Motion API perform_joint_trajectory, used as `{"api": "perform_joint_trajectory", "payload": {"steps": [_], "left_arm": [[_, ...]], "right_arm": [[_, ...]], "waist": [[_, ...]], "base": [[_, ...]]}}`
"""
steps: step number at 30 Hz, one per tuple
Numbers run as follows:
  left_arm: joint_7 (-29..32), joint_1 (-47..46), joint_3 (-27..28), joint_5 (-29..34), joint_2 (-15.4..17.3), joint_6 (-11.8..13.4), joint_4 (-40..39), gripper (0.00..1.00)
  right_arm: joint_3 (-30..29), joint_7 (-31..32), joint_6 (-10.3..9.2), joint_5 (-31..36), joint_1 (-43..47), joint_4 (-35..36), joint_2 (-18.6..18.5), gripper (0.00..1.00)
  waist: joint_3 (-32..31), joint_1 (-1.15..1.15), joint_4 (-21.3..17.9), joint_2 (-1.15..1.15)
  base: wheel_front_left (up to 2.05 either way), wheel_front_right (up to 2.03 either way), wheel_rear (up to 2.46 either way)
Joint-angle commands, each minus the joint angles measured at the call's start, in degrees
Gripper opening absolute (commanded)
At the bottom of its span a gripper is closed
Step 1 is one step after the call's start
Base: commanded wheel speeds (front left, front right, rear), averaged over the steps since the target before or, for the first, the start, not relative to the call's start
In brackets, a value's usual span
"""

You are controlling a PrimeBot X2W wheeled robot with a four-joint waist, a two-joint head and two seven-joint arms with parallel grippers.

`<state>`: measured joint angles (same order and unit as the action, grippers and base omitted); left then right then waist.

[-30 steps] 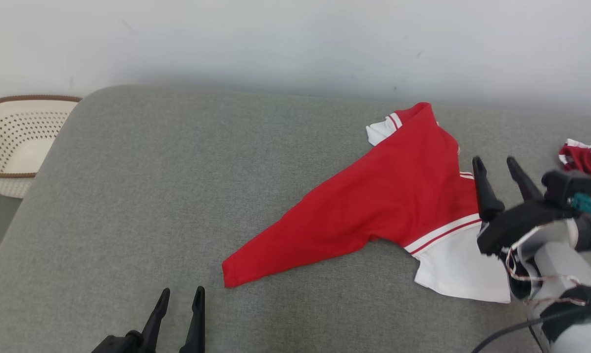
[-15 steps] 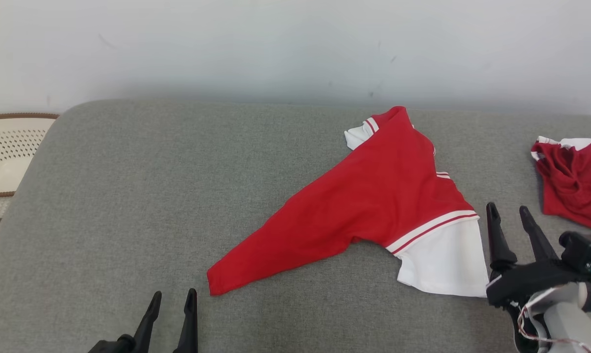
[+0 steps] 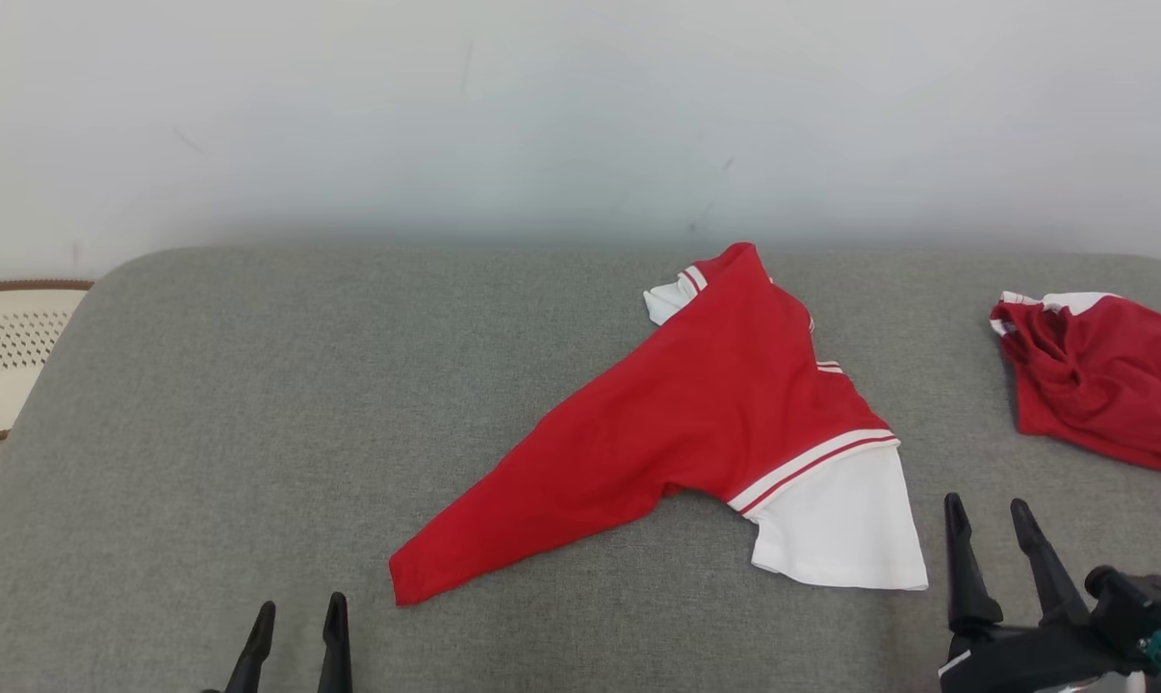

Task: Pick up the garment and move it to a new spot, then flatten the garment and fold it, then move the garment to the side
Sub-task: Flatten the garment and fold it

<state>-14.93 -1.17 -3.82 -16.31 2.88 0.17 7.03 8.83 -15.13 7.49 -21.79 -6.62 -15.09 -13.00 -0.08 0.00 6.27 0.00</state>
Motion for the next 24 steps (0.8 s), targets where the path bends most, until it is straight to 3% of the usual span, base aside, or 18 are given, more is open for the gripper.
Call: {"api": "perform_joint_trajectory", "payload": {"steps": [1,12,24], "left_arm": [[-0.18,1.11,0.53,0.59,0.06,0.36,-0.46,1.00],[-0.18,2.71,3.08,4.14,0.08,0.52,-1.74,1.00],[-0.18,2.92,3.73,6.91,0.05,0.49,-1.51,1.00]], "right_arm": [[-0.29,-0.11,0.00,0.71,1.37,0.93,0.67,1.00],[-1.55,2.06,0.00,5.38,6.32,7.87,5.19,1.00],[-2.06,3.90,0.00,6.22,9.01,9.68,6.52,1.00]], "waist": [[-0.66,0.00,-0.48,0.00],[-1.72,0.00,-2.03,0.00],[-2.33,0.00,-2.54,0.00]], "base": [[0.00,0.00,0.00],[0.00,0.00,0.00],[0.00,0.00,0.00]]}}
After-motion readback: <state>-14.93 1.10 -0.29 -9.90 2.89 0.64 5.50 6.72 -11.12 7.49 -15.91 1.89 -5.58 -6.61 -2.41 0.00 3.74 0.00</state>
